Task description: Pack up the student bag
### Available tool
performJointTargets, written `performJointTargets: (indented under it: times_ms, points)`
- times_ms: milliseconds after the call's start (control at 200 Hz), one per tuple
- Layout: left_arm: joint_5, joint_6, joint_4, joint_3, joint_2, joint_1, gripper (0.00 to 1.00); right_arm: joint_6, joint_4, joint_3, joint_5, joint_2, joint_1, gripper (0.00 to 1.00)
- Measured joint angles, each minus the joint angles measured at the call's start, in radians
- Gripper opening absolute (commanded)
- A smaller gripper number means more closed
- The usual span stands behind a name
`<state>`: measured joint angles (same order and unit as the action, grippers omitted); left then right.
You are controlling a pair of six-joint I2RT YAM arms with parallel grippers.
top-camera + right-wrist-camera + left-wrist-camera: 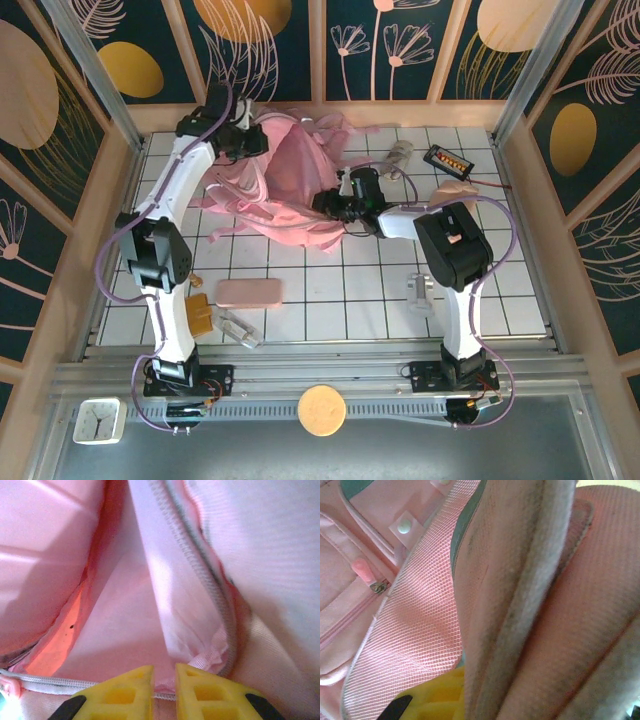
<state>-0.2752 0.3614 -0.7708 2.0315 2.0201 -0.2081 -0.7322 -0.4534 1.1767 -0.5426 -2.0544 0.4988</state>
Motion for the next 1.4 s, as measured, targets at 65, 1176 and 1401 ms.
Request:
performJointTargets:
  times_ms: [65,1176,1401]
  points:
    - [-0.010,0.000,-0.010,0.000,-0.001,0.030,0.00,0.010,-0.008,-0.002,0.000,-0.008,-0.005,0.22]
    - [-0.166,0.010,0.312,-0.413,-0.183,0.097,0.00,1.454,0.700,0.210,0.058,0.023,0.537,0.99]
    - [-0.166,0.010,0.315,-0.417,-0.185,0.097,0.00,1.464,0.697,0.269,0.121,-0.042,0.552,0.99]
